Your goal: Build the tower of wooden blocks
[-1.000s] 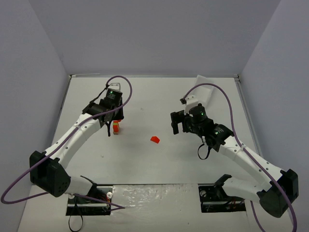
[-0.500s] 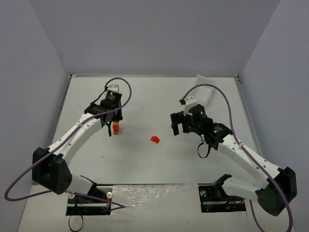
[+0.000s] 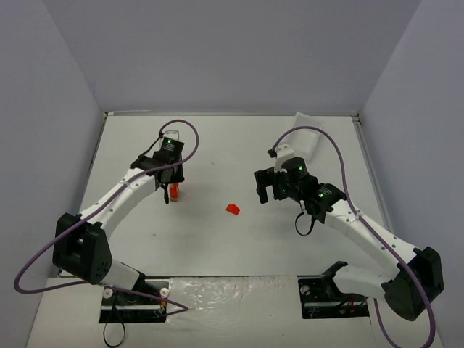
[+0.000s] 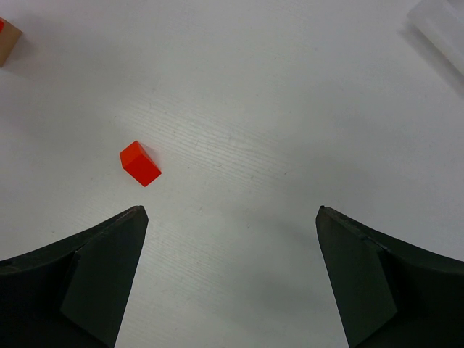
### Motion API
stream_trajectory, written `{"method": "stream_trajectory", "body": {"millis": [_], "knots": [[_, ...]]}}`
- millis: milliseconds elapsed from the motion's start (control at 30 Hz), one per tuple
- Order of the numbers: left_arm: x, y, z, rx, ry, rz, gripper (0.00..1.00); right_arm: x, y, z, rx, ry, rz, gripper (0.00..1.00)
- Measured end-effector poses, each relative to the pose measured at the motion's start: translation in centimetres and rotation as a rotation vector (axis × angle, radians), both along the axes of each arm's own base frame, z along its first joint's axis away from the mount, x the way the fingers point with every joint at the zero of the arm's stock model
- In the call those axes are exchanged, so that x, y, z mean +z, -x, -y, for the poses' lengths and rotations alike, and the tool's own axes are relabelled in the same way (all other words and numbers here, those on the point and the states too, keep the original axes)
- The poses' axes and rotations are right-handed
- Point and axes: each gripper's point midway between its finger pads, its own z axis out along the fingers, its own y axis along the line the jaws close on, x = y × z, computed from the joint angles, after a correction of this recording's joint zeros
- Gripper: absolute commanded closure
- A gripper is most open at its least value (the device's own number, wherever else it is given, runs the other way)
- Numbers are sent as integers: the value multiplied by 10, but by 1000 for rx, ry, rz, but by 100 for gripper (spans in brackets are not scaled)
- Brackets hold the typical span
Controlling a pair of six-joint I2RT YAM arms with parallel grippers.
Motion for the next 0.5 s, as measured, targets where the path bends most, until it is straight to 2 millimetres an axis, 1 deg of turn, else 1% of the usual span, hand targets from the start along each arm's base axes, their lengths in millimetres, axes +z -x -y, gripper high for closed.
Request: {"method": "stream_trajectory", "body": {"millis": [333,500], "knots": [[-3,-4,-3,0,-9,-3,95,-1,0,0,0,1,-1,0],[-6,-5,-3,2,-12,-8,95,-6,0,-2,6,6,-18,0]]}}
